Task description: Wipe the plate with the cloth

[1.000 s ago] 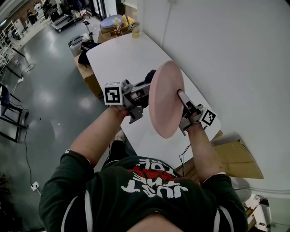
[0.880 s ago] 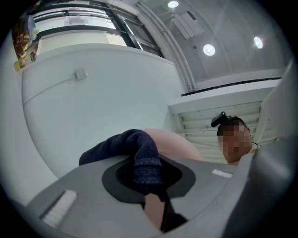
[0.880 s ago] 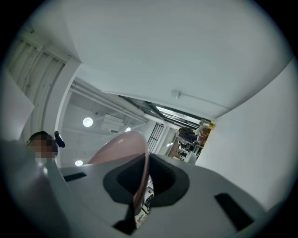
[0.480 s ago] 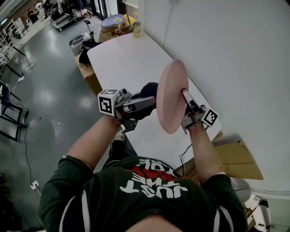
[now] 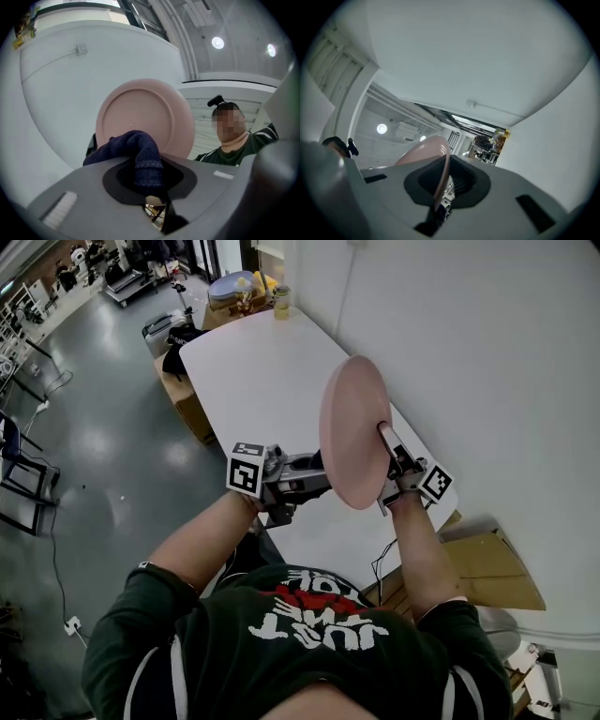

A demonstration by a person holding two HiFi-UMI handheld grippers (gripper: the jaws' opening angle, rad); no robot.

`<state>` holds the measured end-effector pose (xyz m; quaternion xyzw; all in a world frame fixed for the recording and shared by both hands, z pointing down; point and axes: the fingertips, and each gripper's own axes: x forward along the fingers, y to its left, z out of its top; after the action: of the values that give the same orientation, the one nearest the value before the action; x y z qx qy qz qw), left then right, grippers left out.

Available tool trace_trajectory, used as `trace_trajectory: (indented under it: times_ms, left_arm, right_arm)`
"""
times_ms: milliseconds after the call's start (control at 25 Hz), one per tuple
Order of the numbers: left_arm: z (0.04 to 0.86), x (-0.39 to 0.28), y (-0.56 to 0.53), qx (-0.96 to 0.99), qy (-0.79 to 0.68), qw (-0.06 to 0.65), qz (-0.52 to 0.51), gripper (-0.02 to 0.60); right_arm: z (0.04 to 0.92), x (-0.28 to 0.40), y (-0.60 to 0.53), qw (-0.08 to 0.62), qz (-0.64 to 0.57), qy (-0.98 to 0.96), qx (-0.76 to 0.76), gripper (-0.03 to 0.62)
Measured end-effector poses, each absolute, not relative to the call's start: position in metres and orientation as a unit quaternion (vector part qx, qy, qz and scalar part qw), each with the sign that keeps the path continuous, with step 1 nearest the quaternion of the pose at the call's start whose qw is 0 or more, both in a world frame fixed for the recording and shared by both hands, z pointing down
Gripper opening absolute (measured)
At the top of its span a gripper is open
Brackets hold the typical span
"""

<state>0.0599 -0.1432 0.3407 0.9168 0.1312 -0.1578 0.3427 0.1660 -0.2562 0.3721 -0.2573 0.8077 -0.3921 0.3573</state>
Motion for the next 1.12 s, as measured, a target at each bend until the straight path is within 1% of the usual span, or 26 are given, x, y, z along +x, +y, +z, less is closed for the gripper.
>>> trace_trajectory:
  times_ms: [120, 240, 440, 600, 720, 920, 1120]
  left_arm:
    - [0.356, 0.056, -0.154, 0.918, 0.089, 0.354, -0.155, 0.066]
    - [0.384, 0.036, -0.169, 0.919, 0.023, 0.367, -0.142, 0.066]
    - [0.417, -0.004, -0.197, 0.917, -0.071, 0.371, -0.128, 0.066]
    - [0.447, -0.036, -0.219, 0.915, -0.145, 0.362, -0.107, 0.066]
    - [0.48, -0.057, -0.234, 0.905, -0.203, 0.363, -0.09, 0.066]
    - [0.515, -0.065, -0.239, 0.893, -0.232, 0.378, -0.076, 0.066]
    - [0.518, -0.06, -0.224, 0.895, -0.221, 0.382, -0.067, 0.066]
  right_arm:
    - [0.376, 0.18, -0.252, 0.353, -0.381, 0.809, -0.277, 0.014]
    - [0.381, 0.185, -0.248, 0.341, -0.371, 0.81, -0.3, 0.015]
    - [0.4, 0.21, -0.253, 0.276, -0.358, 0.807, -0.38, 0.015]
    - [0.434, 0.24, -0.256, 0.223, -0.367, 0.78, -0.455, 0.015]
    - [0.462, 0.25, -0.264, 0.198, -0.371, 0.77, -0.479, 0.015]
    - [0.515, 0.261, -0.276, 0.123, -0.379, 0.745, -0.535, 0.015]
    - [0.553, 0.258, -0.273, 0.069, -0.385, 0.726, -0.566, 0.015]
